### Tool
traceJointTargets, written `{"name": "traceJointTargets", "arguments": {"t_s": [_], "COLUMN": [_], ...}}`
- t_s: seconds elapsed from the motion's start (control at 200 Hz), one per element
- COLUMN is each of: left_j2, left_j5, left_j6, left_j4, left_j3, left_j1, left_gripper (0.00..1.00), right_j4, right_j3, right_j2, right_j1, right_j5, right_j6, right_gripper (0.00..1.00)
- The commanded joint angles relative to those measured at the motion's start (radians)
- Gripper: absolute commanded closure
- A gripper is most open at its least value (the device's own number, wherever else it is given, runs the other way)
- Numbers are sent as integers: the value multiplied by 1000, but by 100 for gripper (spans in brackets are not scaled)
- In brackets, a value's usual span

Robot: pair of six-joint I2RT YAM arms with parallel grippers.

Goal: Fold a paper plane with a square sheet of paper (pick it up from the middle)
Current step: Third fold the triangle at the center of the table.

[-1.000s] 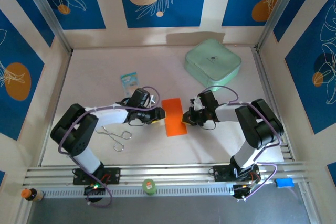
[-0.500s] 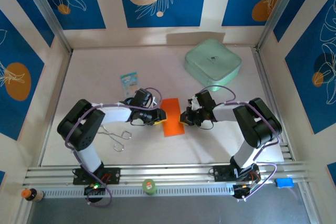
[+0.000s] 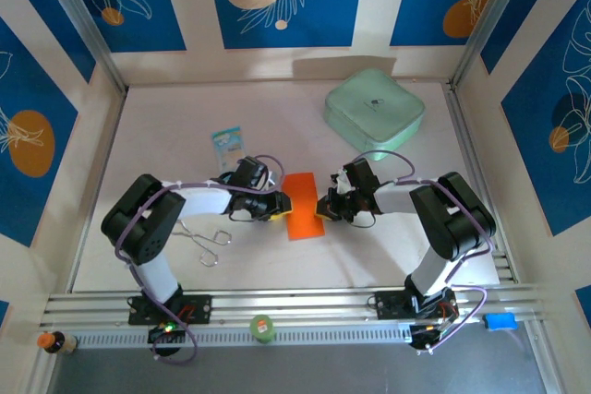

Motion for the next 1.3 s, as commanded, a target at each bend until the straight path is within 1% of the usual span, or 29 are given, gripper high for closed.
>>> {"name": "traceJointTargets", "arguments": {"t_s": [0.0, 0.145, 0.275, 0.635, 0.745, 0.825, 0.91, 0.995, 1.05, 1.1, 1.16, 1.215, 1.295], "left_j2": [38, 42, 42, 11, -9, -22, -34, -47, -54, -60, -65, -67, -68], "left_j5": [36, 41, 64, 22, -2, -9, -10, -1, 2, 7, 15, 19, 24], "left_j6": [-16, -30, -51, -38, -33, -33, -34, -36, -37, -36, -36, -37, -39], "left_j4": [36, 54, 111, 60, 35, 26, 20, 15, 11, 5, 0, -4, -10], "left_j3": [16, 10, -2, -2, -3, -4, -2, 3, 6, 11, 14, 16, 19], "left_j1": [-5, -5, -5, -5, -4, -4, -4, -5, -5, -5, -3, -2, -2], "left_gripper": [65, 67, 68, 72, 79, 85, 92, 92, 93, 93, 93, 94, 93], "right_j4": [-73, -71, -72, -64, -42, -14, -3, -19, -39, -59, -83, -86, -23], "right_j3": [-20, -24, -23, -28, -35, -45, -50, -41, -30, -20, -8, -12, -50], "right_j2": [34, 28, 28, 20, 4, -26, -80, -139, -178, -209, -243, -278, -330], "right_j1": [7, 6, 6, 4, 4, 6, 11, 27, 45, 66, 96, 136, 230], "right_j5": [48, 47, 48, 45, 33, 19, 20, 35, 56, 86, 135, 219, 364], "right_j6": [15, 18, 19, 19, 7, -10, -39, -83, -113, -147, -183, -213, -306], "right_gripper": [100, 100, 100, 100, 99, 95, 88, 77, 68, 64, 63, 62, 59]}}
